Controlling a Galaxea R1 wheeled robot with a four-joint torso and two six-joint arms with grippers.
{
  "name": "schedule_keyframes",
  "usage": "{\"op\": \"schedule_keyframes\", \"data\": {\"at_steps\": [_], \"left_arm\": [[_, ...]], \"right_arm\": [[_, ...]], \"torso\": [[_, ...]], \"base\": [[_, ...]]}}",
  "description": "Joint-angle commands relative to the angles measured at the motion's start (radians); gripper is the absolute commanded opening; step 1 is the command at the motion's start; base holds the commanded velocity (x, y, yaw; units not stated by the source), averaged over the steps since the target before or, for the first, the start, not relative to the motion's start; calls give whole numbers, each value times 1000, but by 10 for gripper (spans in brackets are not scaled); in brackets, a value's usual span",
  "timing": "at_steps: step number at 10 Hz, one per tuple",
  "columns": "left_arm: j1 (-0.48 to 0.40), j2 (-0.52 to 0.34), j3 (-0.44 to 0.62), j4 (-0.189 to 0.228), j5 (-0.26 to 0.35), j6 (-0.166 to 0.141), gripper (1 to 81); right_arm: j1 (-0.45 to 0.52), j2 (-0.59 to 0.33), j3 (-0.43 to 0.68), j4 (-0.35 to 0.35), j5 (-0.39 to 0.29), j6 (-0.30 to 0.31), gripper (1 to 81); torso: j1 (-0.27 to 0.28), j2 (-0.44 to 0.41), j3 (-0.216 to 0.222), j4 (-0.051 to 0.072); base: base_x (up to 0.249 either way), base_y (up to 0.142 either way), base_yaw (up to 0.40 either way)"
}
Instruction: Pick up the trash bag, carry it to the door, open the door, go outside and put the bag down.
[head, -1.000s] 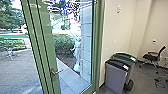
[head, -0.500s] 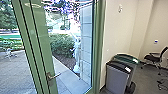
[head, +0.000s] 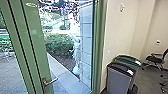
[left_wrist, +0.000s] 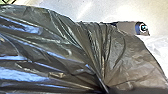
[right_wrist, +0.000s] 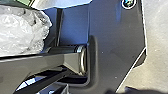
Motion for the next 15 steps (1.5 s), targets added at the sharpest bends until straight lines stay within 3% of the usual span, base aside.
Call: {"op": "schedule_keyframes", "data": {"at_steps": [1,7,15], "left_arm": [[-73,2,1,1,59,6,10],[-72,2,1,1,59,5,10],[-70,4,1,1,52,5,10]], "right_arm": [[45,4,3,-6,-53,-2,811],[43,4,3,-6,-53,-2,811],[43,4,3,-4,-53,-2,811]], "torso": [[0,0,0,0],[0,0,0,0],[0,0,0,0]], "base": [[163,0,0],[134,0,0],[0,0,0]]}}
